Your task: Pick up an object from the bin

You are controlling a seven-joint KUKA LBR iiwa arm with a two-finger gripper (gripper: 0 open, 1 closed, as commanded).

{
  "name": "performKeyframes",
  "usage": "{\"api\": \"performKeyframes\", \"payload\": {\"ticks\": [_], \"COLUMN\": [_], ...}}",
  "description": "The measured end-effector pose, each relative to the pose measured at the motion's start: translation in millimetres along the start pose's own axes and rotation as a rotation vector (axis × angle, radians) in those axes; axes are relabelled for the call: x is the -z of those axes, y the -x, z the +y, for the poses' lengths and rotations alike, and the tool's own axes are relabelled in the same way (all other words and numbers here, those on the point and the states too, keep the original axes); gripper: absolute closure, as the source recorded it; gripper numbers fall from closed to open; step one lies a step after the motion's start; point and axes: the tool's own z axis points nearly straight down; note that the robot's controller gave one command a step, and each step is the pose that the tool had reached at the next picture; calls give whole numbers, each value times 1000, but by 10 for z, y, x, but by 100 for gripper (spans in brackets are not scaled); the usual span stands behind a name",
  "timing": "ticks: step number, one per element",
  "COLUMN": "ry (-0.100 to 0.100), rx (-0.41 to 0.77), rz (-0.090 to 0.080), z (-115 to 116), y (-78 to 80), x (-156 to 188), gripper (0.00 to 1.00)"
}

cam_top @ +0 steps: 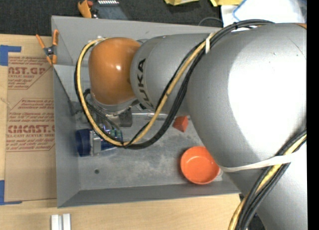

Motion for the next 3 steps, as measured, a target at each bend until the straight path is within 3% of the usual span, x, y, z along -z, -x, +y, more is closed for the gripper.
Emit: {"api": "performKeyframes", "payload": {"ticks": [1,2,3], "ry": [2,2,2], "rx": [-32,-53,-54], "rz": [2,2,2], "z": [16,-60,-61], "y": [-9,-15,-14], "x": [1,73,72], "gripper": [100,0,0]}}
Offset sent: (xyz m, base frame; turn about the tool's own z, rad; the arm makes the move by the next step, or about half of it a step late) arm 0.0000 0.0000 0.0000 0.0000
